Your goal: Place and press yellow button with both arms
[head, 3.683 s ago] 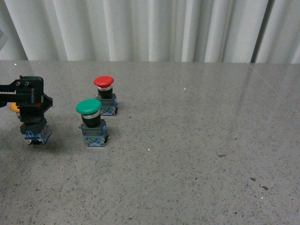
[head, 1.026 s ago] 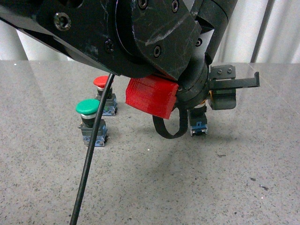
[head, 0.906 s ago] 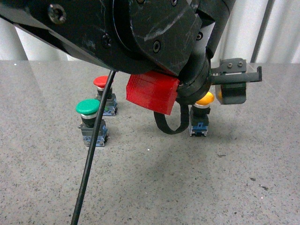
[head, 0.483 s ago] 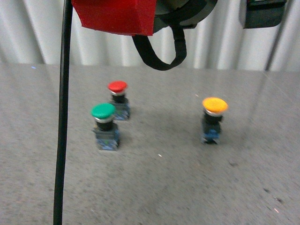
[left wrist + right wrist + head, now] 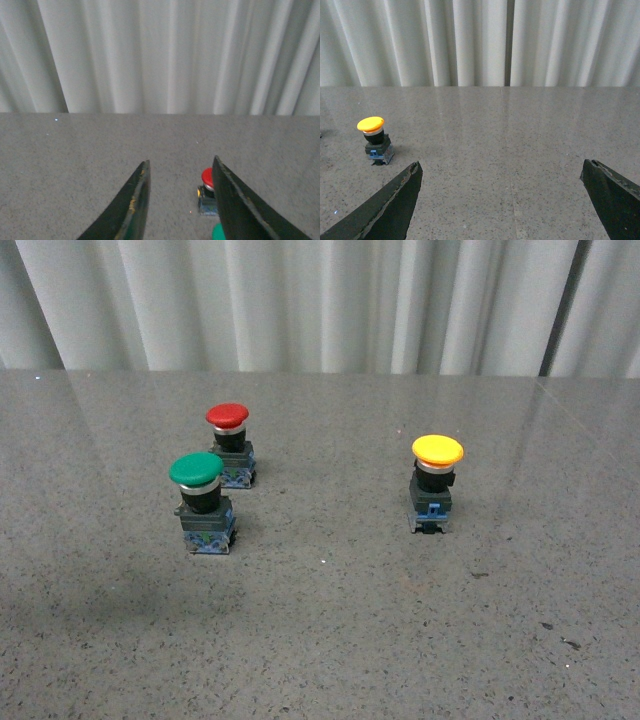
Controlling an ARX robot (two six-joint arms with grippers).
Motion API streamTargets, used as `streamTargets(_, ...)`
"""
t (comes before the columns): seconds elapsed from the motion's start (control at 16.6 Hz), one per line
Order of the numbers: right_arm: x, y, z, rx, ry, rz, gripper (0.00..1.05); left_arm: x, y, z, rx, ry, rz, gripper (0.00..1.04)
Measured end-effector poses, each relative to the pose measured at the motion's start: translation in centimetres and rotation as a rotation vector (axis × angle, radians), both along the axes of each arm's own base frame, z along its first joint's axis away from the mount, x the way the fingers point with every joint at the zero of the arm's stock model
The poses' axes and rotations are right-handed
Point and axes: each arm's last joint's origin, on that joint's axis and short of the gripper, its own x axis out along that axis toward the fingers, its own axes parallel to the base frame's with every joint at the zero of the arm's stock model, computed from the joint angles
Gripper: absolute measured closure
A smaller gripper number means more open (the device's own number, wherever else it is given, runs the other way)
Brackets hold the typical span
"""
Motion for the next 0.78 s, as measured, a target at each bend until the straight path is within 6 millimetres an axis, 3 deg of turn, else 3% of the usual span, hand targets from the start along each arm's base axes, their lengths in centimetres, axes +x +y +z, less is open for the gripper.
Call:
streamTargets(0.18,0.0,0.0,0.0,0.0,0.0,0.0,0.07,-2.3,2.8,-2.7,-0.01,0.009,-0.014,0.96)
streamTargets(0.24,0.0,0.0,0.0,0.0,0.0,0.0,0.07,-3.0,3.7,-3.5,-0.014,0.008,-0.009,1.01)
streamTargets(0.78,0.0,0.0,0.0,0.0,0.0,0.0,0.07,-6.7,6.7,-6.8,-0.015,0.01,-0.017,1.01)
